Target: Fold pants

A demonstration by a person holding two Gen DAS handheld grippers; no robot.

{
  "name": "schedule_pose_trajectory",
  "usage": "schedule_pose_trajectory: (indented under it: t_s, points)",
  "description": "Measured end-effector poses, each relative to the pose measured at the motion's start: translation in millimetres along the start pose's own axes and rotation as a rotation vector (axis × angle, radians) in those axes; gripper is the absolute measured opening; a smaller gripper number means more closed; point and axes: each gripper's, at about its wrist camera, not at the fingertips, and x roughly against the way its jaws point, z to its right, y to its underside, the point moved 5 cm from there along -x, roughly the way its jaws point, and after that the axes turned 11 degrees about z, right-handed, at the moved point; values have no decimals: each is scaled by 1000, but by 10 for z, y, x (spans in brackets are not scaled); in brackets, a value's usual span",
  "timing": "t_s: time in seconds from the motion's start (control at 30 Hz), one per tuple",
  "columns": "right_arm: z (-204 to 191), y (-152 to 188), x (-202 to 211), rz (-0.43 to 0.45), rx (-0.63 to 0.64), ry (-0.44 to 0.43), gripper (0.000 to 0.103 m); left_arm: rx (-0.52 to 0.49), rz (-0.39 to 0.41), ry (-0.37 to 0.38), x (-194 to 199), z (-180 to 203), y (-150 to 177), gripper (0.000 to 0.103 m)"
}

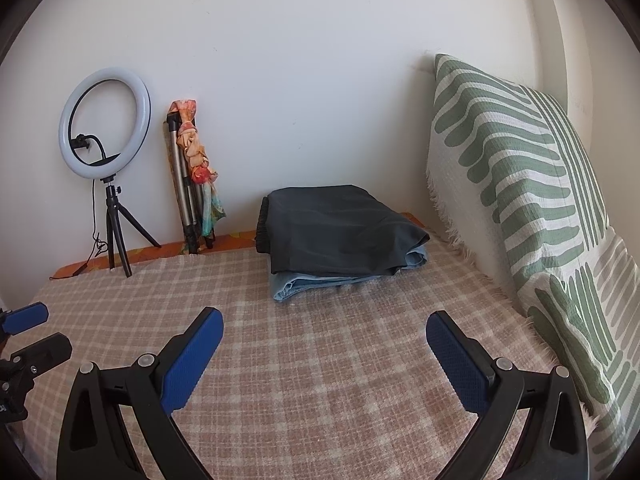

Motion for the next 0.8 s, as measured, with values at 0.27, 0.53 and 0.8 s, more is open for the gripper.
schedule_pose_trajectory:
  t_s: [0.27, 0.53, 0.8]
  points:
    - [9, 1, 12, 1, -3, -2, 103, -8, 3, 10, 21, 25, -6, 80]
    - [8, -7, 21, 5, 0, 1, 103, -8, 4, 10, 23, 36, -7, 80]
    - [8, -7, 21, 7, 3, 1, 103, -12, 0, 18, 32, 42, -4, 80]
